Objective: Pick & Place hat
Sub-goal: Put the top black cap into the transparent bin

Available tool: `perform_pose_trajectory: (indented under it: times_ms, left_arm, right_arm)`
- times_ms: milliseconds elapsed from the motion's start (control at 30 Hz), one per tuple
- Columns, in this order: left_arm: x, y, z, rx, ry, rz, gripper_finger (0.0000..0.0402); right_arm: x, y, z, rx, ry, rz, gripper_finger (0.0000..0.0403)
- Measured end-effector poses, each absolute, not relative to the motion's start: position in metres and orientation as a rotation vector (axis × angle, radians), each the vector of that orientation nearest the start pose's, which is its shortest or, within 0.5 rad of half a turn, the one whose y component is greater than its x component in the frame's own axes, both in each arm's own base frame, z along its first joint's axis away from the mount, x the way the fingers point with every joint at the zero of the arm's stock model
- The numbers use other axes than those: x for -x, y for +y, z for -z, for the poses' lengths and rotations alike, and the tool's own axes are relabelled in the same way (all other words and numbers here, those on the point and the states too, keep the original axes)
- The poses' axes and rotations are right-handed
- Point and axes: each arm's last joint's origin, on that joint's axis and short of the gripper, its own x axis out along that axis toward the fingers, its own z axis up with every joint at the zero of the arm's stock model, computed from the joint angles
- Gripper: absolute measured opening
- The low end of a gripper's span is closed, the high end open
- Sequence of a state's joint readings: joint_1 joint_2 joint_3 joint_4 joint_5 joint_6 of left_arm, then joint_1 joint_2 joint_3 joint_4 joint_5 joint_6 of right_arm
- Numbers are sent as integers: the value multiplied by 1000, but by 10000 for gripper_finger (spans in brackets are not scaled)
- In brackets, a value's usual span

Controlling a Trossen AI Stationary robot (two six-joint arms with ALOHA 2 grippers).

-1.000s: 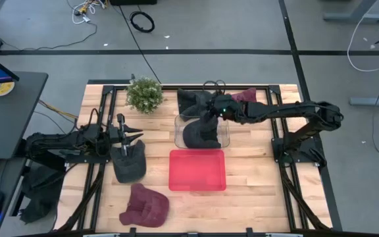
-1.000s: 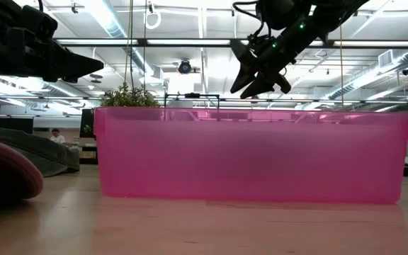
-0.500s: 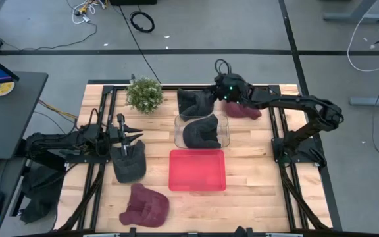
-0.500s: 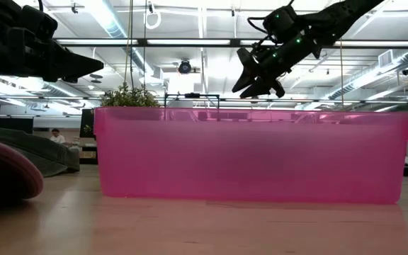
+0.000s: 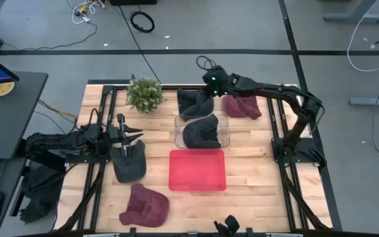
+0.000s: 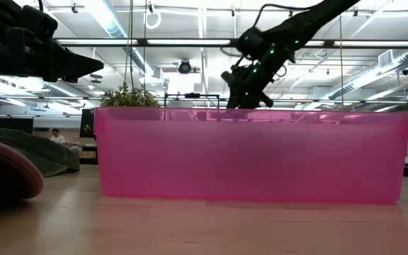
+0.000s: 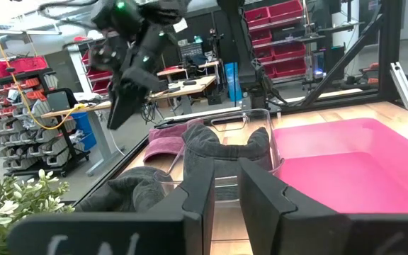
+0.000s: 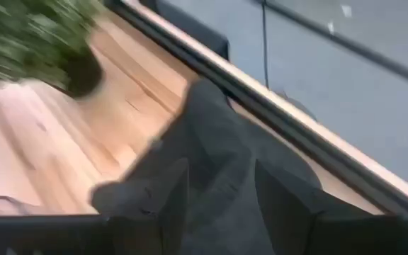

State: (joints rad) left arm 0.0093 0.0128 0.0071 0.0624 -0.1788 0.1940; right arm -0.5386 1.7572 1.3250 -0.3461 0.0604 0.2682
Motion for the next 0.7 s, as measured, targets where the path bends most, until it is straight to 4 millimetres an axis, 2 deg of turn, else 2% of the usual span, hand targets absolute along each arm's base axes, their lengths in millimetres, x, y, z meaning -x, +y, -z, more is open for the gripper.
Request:
perform_pose_trajectory:
  times_ms: [200,700]
  left_arm:
    - [-97,6,-171,-188,-38,-193,67]
    - [-97,6,-171,-188,-39,-193,67]
  right_arm:
    - [-345,-208,-232,-463,707,670,167]
    - [-355,-213,-194,-554,800,633,167]
